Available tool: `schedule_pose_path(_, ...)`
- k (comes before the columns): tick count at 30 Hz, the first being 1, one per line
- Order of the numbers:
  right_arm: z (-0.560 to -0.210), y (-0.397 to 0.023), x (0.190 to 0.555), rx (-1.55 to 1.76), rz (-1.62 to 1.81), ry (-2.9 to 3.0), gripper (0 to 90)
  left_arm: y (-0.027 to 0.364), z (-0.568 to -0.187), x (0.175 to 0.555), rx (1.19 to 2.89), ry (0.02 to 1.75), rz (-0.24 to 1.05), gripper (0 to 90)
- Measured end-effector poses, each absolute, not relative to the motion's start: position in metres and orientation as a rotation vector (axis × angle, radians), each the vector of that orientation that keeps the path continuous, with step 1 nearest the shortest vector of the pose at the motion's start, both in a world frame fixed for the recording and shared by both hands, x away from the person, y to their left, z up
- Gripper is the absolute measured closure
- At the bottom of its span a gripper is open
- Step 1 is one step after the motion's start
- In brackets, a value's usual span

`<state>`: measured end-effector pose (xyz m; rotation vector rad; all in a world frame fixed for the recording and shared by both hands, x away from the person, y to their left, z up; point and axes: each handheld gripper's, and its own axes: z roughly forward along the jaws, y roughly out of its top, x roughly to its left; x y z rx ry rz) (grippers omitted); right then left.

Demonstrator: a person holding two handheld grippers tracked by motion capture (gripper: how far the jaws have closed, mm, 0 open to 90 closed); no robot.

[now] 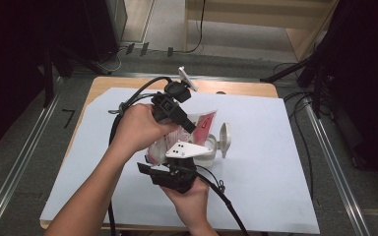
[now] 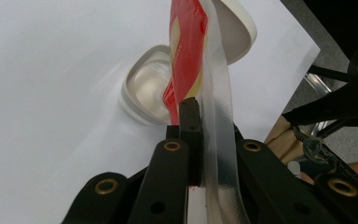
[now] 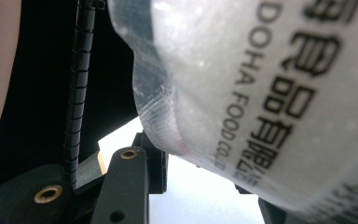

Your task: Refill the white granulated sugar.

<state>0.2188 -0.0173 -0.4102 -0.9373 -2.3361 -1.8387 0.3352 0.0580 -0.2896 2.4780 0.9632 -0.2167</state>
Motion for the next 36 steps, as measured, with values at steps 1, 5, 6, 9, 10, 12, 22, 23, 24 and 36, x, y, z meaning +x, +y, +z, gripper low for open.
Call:
schedule_pose_path(1, -0.41, -0.017, 0.219, -0.937, -1.838, -2.336, 64.3, 0.058, -0.29, 0.335, 2.475, 0.964, -0.219, 87.4)
schedule_pose_path(5, -0.41, -0.016, 0.219, -0.941, -1.833, -2.343, 64.3, 0.059, -0.29, 0.336, 2.471, 0.967, -0.221, 87.5)
schedule_pose_path(6, -0.41, -0.016, 0.219, -0.942, -1.836, -2.344, 64.3, 0.06, -0.29, 0.336, 2.468, 0.967, -0.224, 87.5)
schedule_pose_path(9, -0.41, -0.016, 0.22, -0.943, -1.843, -2.345, 64.3, 0.06, -0.29, 0.338, 2.469, 0.969, -0.235, 87.5)
schedule_pose_path(10, -0.41, -0.015, 0.22, -0.945, -1.847, -2.345, 64.3, 0.06, -0.29, 0.338, 2.465, 0.971, -0.239, 87.5)
schedule_pose_path(12, -0.41, -0.015, 0.22, -0.951, -1.848, -2.344, 64.3, 0.06, -0.29, 0.339, 2.471, 0.97, -0.236, 87.5)
schedule_pose_path(22, -0.407, -0.019, 0.222, -0.961, -1.853, -2.304, 64.2, 0.051, -0.287, 0.341, 2.504, 0.98, -0.23, 87.5)
schedule_pose_path(23, -0.407, -0.019, 0.222, -0.962, -1.855, -2.301, 64.2, 0.05, -0.287, 0.342, 2.507, 0.982, -0.226, 87.5)
schedule_pose_path(24, -0.407, -0.02, 0.222, -0.963, -1.858, -2.295, 64.2, 0.049, -0.286, 0.342, 2.513, 0.982, -0.227, 87.5)
schedule_pose_path(36, -0.406, -0.024, 0.225, -0.97, -1.855, -2.295, 64.2, 0.043, -0.286, 0.343, 2.512, 0.98, -0.208, 87.5)
